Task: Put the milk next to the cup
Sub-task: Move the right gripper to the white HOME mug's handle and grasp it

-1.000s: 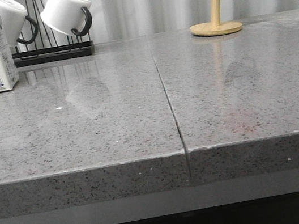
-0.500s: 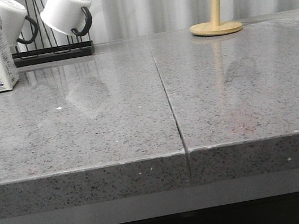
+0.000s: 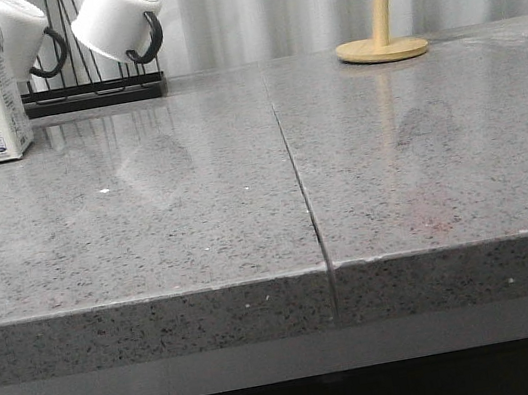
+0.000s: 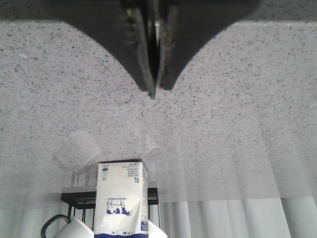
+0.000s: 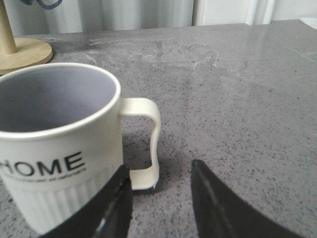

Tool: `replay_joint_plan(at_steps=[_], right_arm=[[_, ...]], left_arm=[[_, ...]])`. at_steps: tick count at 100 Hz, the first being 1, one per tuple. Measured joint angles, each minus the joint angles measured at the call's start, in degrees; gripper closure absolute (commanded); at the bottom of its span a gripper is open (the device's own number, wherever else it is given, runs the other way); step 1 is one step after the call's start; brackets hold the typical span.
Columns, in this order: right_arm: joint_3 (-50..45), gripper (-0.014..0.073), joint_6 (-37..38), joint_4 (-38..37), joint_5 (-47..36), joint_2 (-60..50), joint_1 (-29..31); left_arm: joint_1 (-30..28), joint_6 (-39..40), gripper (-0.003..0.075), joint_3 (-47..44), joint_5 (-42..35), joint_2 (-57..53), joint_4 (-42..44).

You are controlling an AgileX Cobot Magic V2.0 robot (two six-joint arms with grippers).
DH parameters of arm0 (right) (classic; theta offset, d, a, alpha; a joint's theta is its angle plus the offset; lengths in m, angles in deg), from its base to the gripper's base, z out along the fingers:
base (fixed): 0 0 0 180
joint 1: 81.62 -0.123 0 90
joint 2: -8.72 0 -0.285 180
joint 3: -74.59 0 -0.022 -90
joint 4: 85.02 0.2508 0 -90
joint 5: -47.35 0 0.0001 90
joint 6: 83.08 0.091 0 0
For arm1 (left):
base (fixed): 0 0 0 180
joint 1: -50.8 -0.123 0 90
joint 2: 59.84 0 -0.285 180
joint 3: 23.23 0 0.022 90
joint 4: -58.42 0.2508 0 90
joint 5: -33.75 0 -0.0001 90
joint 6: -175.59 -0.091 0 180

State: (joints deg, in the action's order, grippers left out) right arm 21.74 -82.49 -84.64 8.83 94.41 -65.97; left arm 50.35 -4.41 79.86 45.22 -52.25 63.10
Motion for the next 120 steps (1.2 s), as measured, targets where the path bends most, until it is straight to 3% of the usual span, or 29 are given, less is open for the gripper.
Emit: replay_joint_plan(at_steps=[48, 59, 67, 77, 104, 120], right_arm=[[9.0, 0.0286, -0.1, 1.5, -2.7, 13.3, 0.0], [10.7, 0.0384, -0.1, 1.6, -2.6, 15.7, 0.0], [11.4, 0.0540, -0.1, 1.6, -2.7, 16.4, 0.0], [11.4, 0.0663, -0.1, 1.6, -2.9, 16.6, 0.0], [11.4, 0.0661, -0.2, 1.6, -3.9, 16.7, -0.5], [11.4, 0.0661, -0.2, 1.7, -4.0, 15.6, -4.4]], left_arm=[[0.0, 0.0, 0.0741, 0.0, 0.0, 0.0, 0.0], [0.0, 0.0, 0.0741, 0.0, 0.0, 0.0, 0.0], [0.0, 0.0, 0.0741, 0.0, 0.0, 0.0, 0.0], [0.0, 0.0, 0.0741, 0.0, 0.0, 0.0, 0.0], [0.0, 0.0, 0.0741, 0.0, 0.0, 0.0, 0.0], [0.0, 0.0, 0.0741, 0.0, 0.0, 0.0, 0.0]])
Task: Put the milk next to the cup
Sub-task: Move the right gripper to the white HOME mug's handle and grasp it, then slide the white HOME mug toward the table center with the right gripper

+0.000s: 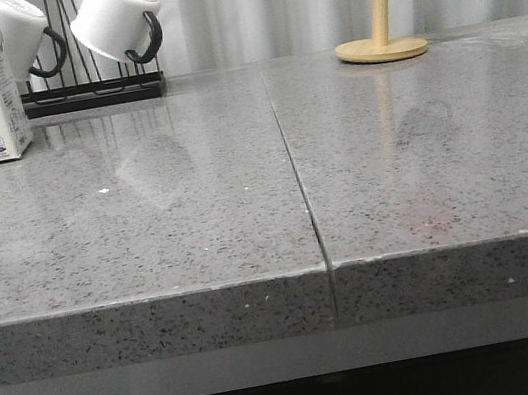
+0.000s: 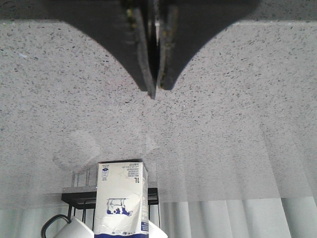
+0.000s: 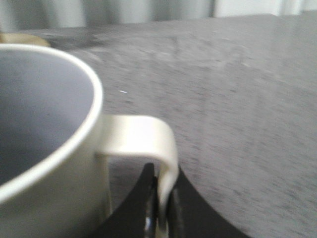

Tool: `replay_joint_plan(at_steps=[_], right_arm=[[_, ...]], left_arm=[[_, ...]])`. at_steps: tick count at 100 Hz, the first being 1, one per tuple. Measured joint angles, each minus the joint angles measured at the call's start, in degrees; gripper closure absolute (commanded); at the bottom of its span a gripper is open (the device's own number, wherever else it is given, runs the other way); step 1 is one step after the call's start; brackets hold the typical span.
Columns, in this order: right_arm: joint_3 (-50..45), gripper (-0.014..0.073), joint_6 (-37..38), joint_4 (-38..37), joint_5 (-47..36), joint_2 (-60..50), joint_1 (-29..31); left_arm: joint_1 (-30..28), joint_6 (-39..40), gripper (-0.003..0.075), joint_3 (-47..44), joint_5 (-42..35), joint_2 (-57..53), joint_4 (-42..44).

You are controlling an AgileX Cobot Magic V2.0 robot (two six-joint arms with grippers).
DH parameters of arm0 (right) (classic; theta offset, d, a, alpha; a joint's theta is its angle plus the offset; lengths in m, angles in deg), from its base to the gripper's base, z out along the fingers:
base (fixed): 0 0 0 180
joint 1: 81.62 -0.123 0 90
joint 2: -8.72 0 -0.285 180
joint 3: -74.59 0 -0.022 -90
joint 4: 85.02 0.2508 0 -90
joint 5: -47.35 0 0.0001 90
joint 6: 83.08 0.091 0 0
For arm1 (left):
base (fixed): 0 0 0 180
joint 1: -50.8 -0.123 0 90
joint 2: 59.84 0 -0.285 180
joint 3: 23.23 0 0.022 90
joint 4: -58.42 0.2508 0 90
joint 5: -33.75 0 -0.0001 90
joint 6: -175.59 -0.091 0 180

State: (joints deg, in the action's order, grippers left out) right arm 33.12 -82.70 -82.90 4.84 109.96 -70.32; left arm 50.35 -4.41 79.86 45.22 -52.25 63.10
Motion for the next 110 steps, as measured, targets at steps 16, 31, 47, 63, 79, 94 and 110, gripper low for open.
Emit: replay_joint_plan(at_steps=[16, 31, 47, 63, 79, 94, 110], right_arm=[[0.9, 0.0661, 0.0, 0.0, -0.9, -0.8, -7.2], [3.8, 0.0661, 0.0, 0.0, -0.1, -0.8, -14.4], [8.3, 0.0661, 0.0, 0.0, 0.3, 2.2, -20.2], [10.9, 0.0661, 0.0, 0.0, 0.5, 6.0, -24.4], [12.1, 0.0661, 0.0, 0.0, 0.5, 8.0, -28.0], [13.0, 0.0661, 0.0, -0.8, 0.5, 9.2, -29.9], [14.0, 0.0661, 0.0, -2.1, 0.5, 10.0, -30.5]], left_arm=[[0.0, 0.0, 0.0741, 0.0, 0.0, 0.0, 0.0], [0.0, 0.0, 0.0741, 0.0, 0.0, 0.0, 0.0], [0.0, 0.0, 0.0741, 0.0, 0.0, 0.0, 0.0], [0.0, 0.0, 0.0741, 0.0, 0.0, 0.0, 0.0], [0.0, 0.0, 0.0741, 0.0, 0.0, 0.0, 0.0], [0.0, 0.0, 0.0741, 0.0, 0.0, 0.0, 0.0], [0.0, 0.0, 0.0741, 0.0, 0.0, 0.0, 0.0]])
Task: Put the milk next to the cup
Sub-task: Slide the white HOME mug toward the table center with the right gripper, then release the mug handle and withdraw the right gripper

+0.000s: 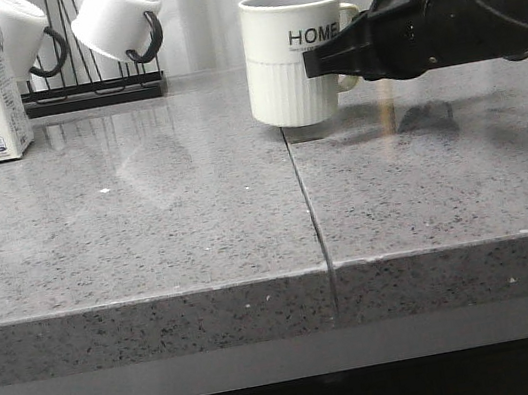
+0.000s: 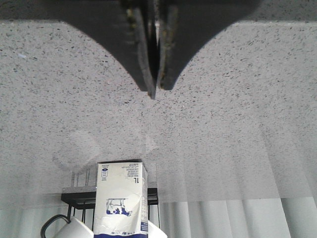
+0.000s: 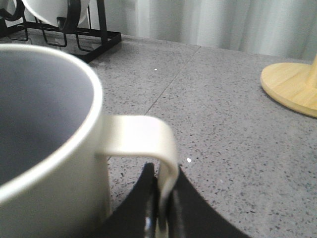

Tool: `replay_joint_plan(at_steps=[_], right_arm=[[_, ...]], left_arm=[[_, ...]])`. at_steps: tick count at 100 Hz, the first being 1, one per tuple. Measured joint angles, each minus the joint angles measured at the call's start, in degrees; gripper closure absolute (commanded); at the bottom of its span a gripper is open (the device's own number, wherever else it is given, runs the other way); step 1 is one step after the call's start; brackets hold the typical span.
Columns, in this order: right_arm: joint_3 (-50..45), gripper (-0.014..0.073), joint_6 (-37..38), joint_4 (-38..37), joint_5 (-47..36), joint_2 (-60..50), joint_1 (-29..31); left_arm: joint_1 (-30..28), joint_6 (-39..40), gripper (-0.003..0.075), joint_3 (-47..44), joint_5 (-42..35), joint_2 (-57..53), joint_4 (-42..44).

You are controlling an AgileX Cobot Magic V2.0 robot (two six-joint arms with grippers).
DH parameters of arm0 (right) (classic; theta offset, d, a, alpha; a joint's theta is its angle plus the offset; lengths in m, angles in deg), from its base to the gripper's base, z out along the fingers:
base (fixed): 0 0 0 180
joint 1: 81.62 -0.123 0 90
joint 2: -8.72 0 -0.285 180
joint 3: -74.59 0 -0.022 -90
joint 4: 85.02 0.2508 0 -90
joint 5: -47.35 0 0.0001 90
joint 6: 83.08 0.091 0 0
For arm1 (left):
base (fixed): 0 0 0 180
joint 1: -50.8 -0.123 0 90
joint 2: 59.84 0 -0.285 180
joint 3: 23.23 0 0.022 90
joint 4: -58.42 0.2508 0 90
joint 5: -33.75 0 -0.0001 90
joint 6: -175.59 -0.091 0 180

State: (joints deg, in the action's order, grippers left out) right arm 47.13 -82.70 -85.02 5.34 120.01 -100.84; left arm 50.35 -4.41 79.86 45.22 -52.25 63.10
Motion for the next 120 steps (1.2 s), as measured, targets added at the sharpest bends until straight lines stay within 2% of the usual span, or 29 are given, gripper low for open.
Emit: replay_joint_plan(at_steps=[29, 34, 46, 54, 92, 120], right_arm=[[0.0, 0.0638, 0.1, -1.8, -0.1, 1.7, -0.4], [0.0, 0.0587, 0.1, -1.9, -0.2, 1.7, -0.4], [0.1, 0.0382, 0.1, -2.1, -0.2, 1.7, -0.4], [0.1, 0.0314, 0.1, -2.2, -0.2, 1.7, -0.4], [0.0, 0.0319, 0.1, -2.2, -0.2, 1.2, -0.4], [-6.4, 0.0328, 0.1, -2.2, -0.2, -5.4, -0.4]], left_arm=[[0.0, 0.0, 0.0741, 0.0, 0.0, 0.0, 0.0], [0.0, 0.0, 0.0741, 0.0, 0.0, 0.0, 0.0], [0.0, 0.0, 0.0741, 0.0, 0.0, 0.0, 0.0], [0.0, 0.0, 0.0741, 0.0, 0.0, 0.0, 0.0], [0.0, 0.0, 0.0741, 0.0, 0.0, 0.0, 0.0], [0.0, 0.0, 0.0741, 0.0, 0.0, 0.0, 0.0]])
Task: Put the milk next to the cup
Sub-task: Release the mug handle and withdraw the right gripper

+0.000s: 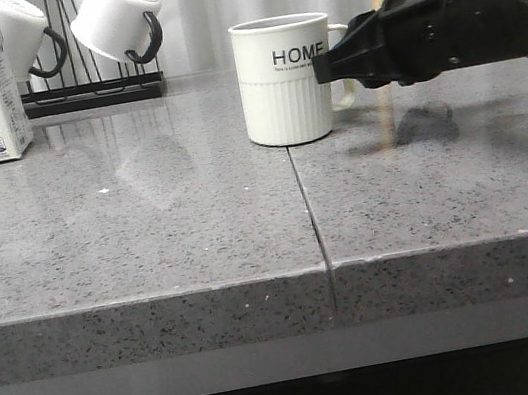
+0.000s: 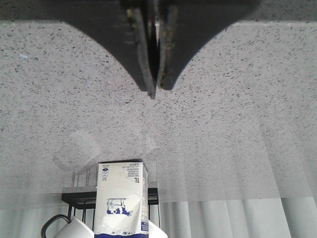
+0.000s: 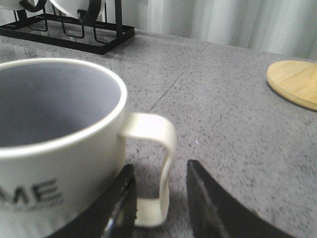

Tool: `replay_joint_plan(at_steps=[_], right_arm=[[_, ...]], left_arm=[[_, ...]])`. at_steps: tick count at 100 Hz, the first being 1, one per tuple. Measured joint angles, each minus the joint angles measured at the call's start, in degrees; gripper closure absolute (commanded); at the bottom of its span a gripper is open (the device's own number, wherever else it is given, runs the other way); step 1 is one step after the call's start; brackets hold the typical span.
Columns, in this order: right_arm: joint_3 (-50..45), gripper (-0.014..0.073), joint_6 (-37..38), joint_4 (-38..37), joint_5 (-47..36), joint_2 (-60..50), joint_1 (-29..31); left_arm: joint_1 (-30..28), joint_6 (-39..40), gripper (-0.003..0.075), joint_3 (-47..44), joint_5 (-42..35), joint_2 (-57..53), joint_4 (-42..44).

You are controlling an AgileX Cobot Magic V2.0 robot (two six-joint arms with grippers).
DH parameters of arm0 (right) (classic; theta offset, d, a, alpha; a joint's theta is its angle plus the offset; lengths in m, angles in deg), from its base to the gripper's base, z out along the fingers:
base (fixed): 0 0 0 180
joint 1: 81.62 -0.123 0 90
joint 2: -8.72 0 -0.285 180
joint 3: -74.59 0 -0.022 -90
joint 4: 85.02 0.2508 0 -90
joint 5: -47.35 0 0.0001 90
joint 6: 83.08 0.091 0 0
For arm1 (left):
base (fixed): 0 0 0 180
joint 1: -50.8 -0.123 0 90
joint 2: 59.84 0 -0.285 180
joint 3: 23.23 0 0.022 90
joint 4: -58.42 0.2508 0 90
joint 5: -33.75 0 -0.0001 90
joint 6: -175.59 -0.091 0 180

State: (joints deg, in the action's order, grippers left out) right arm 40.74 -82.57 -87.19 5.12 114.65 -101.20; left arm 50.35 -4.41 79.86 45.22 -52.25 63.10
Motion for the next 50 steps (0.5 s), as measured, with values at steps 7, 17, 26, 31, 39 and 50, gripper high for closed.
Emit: replay_joint_plan(at_steps=[7, 17, 26, 31, 39, 50], right_arm=[[-2.5, 0.0367, 0.0, 0.0, 0.0, -2.3, 0.0], [-6.3, 0.0459, 0.0, 0.0, 0.0, -6.3, 0.0], [-10.1, 0.0552, 0.0, 0.0, 0.0, -10.7, 0.0], [-12.3, 0.0596, 0.0, 0.0, 0.0, -13.3, 0.0], [-15.9, 0.0652, 0.0, 0.0, 0.0, -17.6, 0.0], [-20.0, 0.0661, 0.0, 0.0, 1.0, -24.3, 0.0]], left_arm=[[0.0, 0.0, 0.0741, 0.0, 0.0, 0.0, 0.0], [0.0, 0.0, 0.0741, 0.0, 0.0, 0.0, 0.0], [0.0, 0.0, 0.0741, 0.0, 0.0, 0.0, 0.0], [0.0, 0.0, 0.0741, 0.0, 0.0, 0.0, 0.0], [0.0, 0.0, 0.0741, 0.0, 0.0, 0.0, 0.0], [0.0, 0.0, 0.0741, 0.0, 0.0, 0.0, 0.0]])
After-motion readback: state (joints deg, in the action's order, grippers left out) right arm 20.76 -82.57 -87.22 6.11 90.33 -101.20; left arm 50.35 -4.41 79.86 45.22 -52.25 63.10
